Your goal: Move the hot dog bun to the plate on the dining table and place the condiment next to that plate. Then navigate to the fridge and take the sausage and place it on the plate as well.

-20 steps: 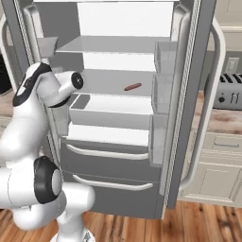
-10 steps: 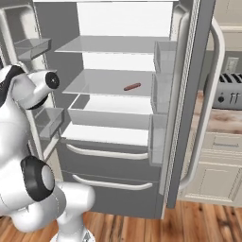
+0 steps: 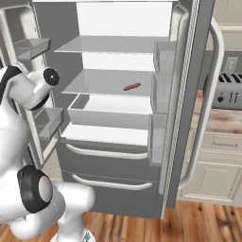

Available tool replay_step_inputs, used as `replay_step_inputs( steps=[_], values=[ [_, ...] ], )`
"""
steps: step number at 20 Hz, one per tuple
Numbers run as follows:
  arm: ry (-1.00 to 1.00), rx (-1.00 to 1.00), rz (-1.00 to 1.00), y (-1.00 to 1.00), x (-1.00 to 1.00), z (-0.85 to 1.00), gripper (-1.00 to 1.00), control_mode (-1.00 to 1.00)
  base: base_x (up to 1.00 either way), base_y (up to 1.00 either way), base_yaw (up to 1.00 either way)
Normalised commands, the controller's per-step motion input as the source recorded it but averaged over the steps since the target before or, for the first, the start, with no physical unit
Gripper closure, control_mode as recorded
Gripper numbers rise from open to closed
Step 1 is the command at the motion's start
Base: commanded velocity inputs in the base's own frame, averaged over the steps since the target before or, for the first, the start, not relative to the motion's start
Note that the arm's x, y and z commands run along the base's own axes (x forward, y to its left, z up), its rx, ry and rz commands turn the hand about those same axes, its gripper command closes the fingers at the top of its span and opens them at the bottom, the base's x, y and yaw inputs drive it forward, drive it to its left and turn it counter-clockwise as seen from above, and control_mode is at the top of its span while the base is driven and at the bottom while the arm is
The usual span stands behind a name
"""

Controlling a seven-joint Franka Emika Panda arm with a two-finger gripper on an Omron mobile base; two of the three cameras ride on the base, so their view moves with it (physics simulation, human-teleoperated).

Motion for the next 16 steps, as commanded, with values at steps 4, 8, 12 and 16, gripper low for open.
replay_step_inputs(
  steps=[4,8,12,16],
  values=[
    [-0.08,-0.03,-0.16,-0.72,-0.65,0.0,-1.0,-1.0,0.0,0.0,0.0],
    [-0.03,-0.11,-0.14,-0.88,-0.57,0.0,-1.0,-1.0,0.0,0.0,0.0],
    [0.01,-0.29,-0.14,-0.79,-0.5,0.0,-1.0,-1.0,0.0,0.0,0.0],
    [0.07,-0.36,-0.11,-0.72,-0.53,0.0,-1.0,-1.0,0.0,0.0,0.0]
  ],
)
